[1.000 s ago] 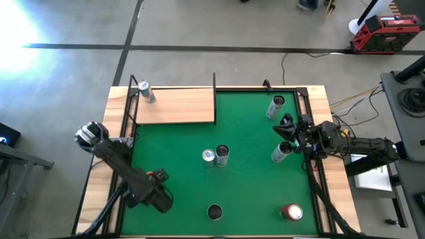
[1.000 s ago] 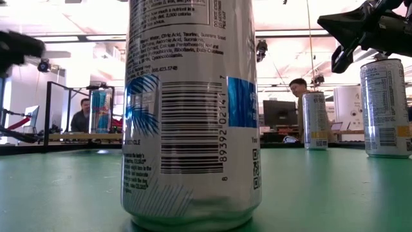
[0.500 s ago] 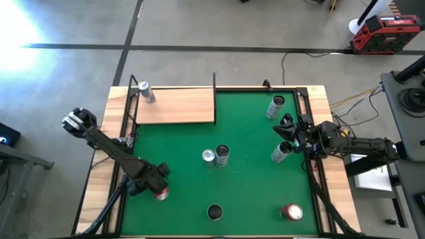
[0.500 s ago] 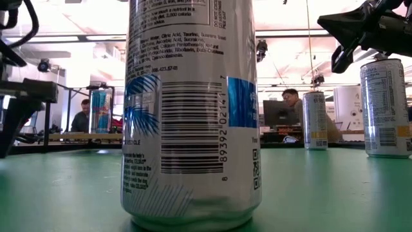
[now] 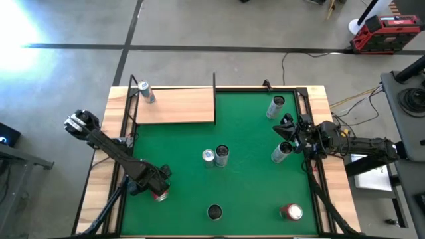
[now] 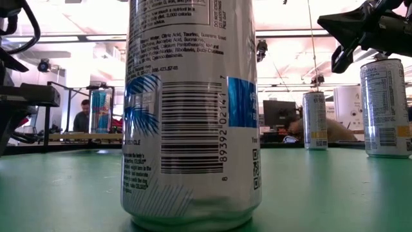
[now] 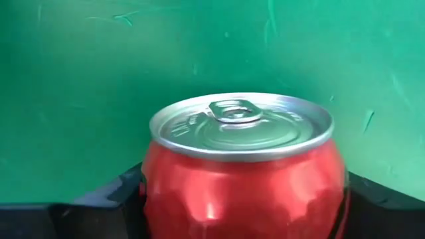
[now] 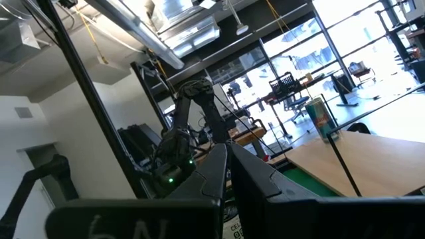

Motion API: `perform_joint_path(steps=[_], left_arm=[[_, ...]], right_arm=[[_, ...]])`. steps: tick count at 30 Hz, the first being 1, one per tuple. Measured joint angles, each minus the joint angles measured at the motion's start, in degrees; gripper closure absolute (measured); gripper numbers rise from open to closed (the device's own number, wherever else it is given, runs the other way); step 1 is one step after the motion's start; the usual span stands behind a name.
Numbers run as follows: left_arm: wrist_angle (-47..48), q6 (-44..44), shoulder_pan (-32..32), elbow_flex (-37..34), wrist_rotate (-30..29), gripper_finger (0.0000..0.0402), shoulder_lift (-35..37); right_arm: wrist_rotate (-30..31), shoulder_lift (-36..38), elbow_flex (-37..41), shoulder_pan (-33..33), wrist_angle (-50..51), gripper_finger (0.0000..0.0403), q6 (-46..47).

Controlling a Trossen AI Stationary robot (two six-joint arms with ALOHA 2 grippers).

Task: Place canned beverage on shelf
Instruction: Put the left red soda can on the shelf

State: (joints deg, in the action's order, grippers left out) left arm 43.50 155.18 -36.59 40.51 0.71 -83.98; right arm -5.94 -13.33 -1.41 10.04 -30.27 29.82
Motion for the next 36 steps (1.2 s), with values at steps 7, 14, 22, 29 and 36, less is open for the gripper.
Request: perform_joint_path(steps=[7,14,22,29,36], left_arm=[[0.5,-0.2,0.2,0.0,-0.5,0.0123,0.1],[15.1,0.0,0.3,4.2,-8.1,0.0123,0.1],[46.3,1.8,0.4,20.6,-10.4,0.0097,-10.5],[48.5,3.8,1.2,21.2,-14.2,0.0112,-21.2],[51.0,4.2,1.2,24.0,-16.1,0.0121,-27.3]], right_arm=[[0.0,0.0,0.0,0.0,0.0,0.039,0.0],[0.0,0.0,0.0,0.0,0.0,0.039,0.0],[0.0,0.0,0.0,0.0,0.0,0.039,0.0],[0.0,0.0,0.0,0.0,0.0,0.039,0.0],[0.0,-0.1,0.0,0.0,0.0,0.039,0.0]])
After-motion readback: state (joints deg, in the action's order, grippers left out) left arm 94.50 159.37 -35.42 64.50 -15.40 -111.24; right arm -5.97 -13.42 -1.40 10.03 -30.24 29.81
